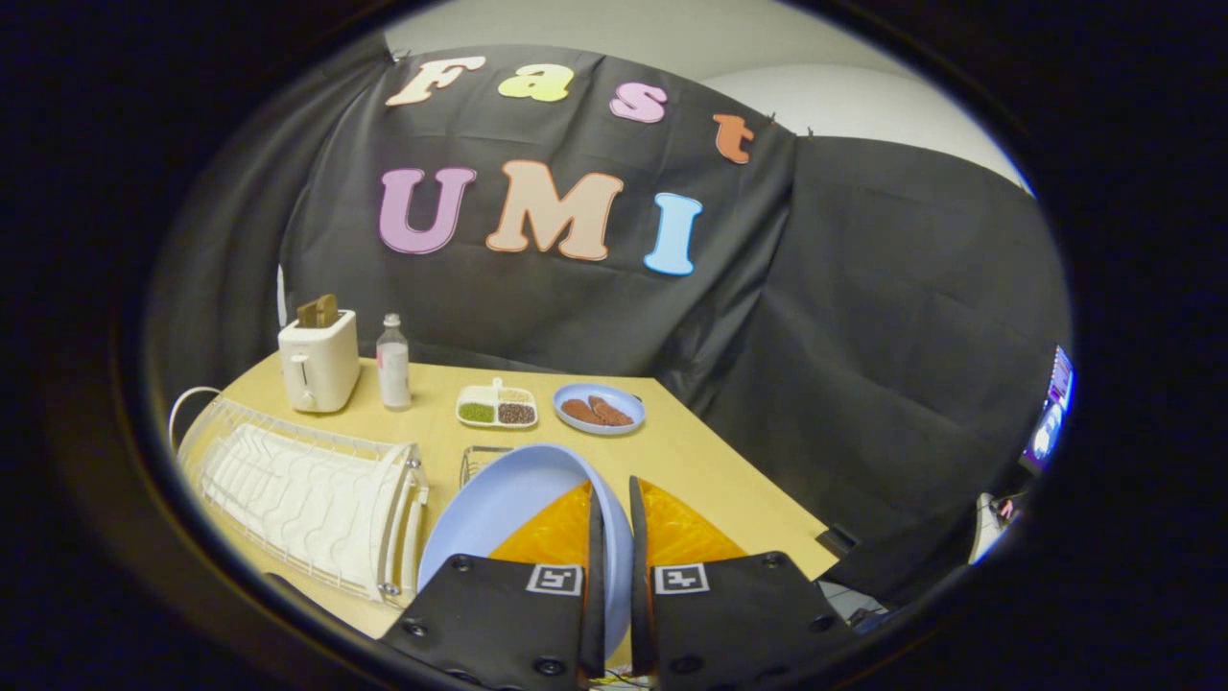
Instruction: Take the plate from the dish rack, then take the spoon from the basket and place it into the plate.
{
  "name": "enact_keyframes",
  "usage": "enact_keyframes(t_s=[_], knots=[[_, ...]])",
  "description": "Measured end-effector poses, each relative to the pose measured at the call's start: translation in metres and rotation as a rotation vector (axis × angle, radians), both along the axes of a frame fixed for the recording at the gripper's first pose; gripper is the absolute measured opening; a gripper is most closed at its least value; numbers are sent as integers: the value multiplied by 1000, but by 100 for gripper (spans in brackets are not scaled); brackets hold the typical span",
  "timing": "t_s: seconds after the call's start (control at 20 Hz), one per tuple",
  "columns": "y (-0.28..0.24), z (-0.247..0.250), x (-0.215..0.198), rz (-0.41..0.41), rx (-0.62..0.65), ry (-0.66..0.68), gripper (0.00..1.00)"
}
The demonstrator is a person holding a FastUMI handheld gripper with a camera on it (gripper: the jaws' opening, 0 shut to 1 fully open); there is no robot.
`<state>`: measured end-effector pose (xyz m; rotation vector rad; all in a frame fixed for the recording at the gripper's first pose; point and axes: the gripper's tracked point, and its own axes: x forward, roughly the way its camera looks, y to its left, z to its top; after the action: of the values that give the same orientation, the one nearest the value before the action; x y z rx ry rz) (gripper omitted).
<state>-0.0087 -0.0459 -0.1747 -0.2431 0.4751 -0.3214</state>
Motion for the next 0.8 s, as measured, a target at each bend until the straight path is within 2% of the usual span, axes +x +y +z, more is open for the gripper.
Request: enact_keyframes(t_s=[0.35,0.8], knots=[[-10,-37,-18,16,-1,48,13],[-35,-92,-20,-31,170,91,15]])
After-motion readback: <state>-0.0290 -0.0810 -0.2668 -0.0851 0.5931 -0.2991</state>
